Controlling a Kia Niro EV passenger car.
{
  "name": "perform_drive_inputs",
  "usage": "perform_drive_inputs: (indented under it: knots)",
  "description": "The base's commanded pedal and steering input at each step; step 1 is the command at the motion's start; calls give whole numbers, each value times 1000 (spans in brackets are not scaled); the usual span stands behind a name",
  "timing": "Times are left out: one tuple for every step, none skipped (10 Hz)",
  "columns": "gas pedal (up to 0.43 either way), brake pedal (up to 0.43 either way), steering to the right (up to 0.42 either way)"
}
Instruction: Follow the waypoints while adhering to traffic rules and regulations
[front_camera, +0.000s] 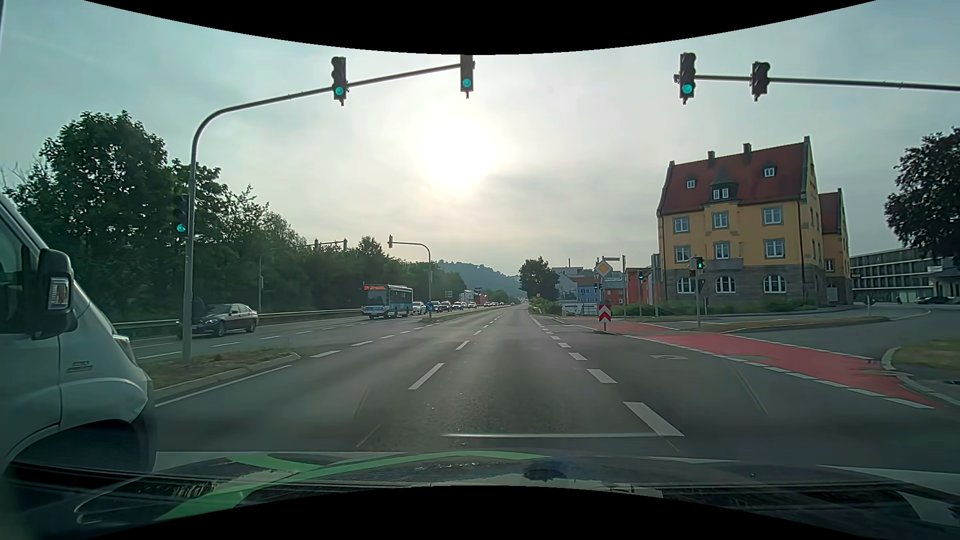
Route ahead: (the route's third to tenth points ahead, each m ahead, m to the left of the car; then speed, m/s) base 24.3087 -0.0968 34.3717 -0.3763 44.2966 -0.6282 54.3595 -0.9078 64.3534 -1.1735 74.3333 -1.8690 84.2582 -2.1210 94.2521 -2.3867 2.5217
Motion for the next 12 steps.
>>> perform_drive_inputs:
  knots:
    - [531, 0, -9]
    - [559, 0, -4]
    - [598, 0, -2]
    - [610, 0, -1]
    - [610, 0, 2]
    - [610, 0, 2]
    - [622, 0, 2]
    - [622, 0, 2]
    - [622, 0, 2]
    - [622, 0, 2]
    - [622, 0, 2]
    - [661, 0, 2]
